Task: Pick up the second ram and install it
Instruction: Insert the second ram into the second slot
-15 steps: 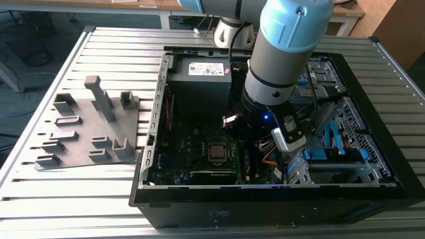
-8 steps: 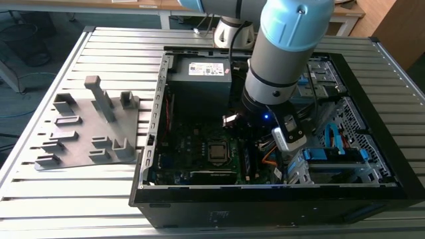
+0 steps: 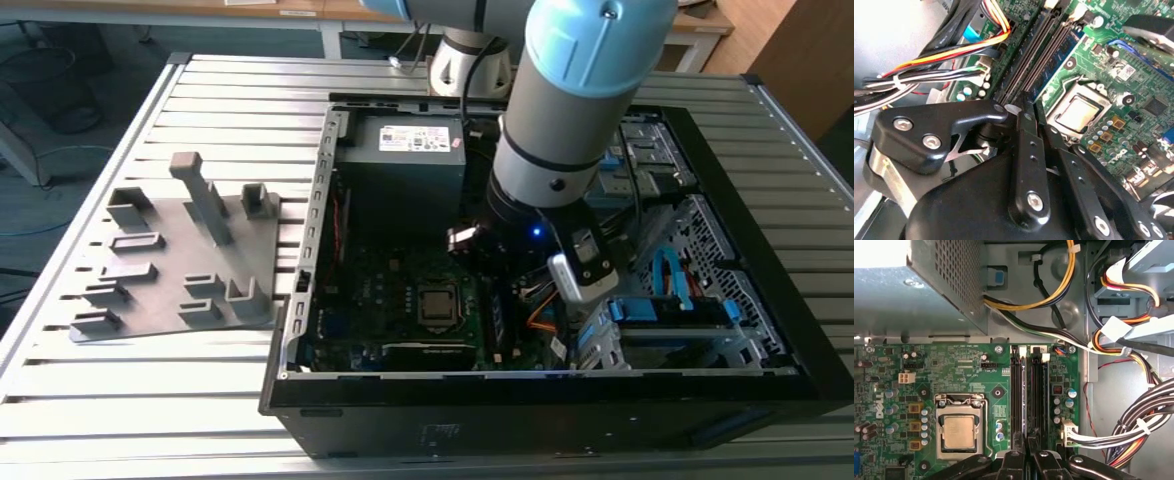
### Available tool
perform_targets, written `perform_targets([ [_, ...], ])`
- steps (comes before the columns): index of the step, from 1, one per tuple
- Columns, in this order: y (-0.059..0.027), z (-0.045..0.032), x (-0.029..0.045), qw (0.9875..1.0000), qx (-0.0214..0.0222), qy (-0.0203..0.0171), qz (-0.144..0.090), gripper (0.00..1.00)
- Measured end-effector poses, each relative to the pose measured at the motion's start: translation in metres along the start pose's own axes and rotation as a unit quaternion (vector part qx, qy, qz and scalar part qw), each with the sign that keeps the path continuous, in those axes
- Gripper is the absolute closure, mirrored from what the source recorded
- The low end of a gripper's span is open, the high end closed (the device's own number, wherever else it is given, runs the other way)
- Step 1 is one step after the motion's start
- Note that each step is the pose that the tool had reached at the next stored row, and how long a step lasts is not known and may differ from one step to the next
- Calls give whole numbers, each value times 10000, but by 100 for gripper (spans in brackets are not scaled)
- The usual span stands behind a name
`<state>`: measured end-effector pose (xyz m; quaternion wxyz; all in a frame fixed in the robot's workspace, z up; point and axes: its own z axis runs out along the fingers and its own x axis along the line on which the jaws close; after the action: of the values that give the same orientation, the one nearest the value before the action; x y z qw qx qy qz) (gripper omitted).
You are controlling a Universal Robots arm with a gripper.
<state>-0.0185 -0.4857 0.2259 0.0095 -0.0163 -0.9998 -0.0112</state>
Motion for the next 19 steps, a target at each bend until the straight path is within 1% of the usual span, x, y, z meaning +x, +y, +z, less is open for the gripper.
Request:
perform_targets([
  [19,-5,18,6,10000,-3,-1,35,86],
])
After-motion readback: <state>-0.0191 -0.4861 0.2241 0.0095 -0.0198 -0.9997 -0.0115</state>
